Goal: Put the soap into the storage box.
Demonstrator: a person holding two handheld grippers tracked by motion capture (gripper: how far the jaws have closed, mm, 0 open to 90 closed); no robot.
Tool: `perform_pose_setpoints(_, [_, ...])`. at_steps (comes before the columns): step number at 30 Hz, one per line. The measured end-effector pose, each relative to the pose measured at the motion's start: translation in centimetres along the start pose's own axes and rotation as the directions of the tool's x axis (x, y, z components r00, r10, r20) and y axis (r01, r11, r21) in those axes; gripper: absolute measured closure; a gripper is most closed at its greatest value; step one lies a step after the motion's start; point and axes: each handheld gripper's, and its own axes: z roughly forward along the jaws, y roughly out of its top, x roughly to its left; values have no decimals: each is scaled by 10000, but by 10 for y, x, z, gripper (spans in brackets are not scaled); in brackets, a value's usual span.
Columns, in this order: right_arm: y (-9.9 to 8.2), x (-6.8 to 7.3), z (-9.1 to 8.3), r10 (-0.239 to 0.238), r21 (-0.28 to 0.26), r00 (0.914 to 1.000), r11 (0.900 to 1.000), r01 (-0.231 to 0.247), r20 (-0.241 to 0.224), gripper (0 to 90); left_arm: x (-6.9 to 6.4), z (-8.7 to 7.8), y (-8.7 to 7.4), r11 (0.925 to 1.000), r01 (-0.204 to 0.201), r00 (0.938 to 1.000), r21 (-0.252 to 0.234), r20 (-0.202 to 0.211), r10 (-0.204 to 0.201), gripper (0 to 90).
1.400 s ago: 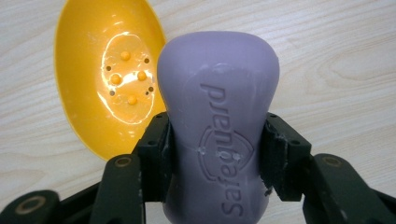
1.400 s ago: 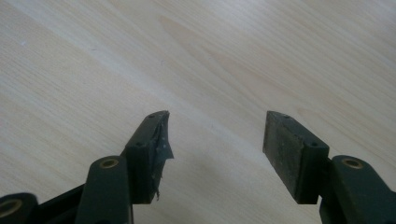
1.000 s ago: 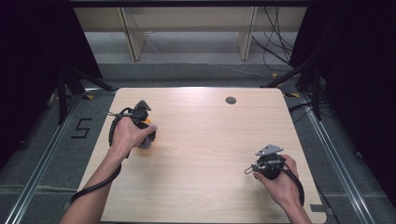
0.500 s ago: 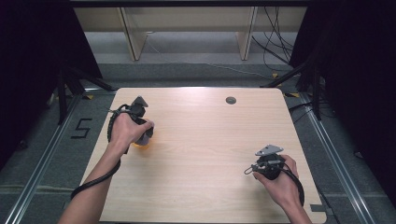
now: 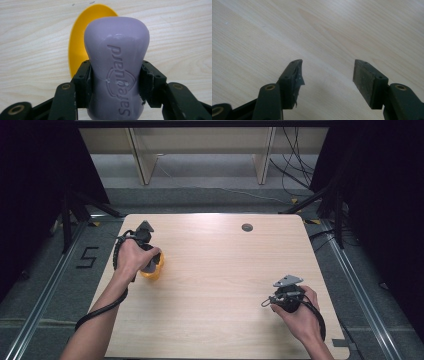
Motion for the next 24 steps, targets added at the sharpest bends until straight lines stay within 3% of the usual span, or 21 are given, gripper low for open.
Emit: perform_pose_setpoints(24, [0,0,-1,29,-14,10000,10000,-29,-8,412,10,7,10,9992,395,9990,55,-186,-394,490])
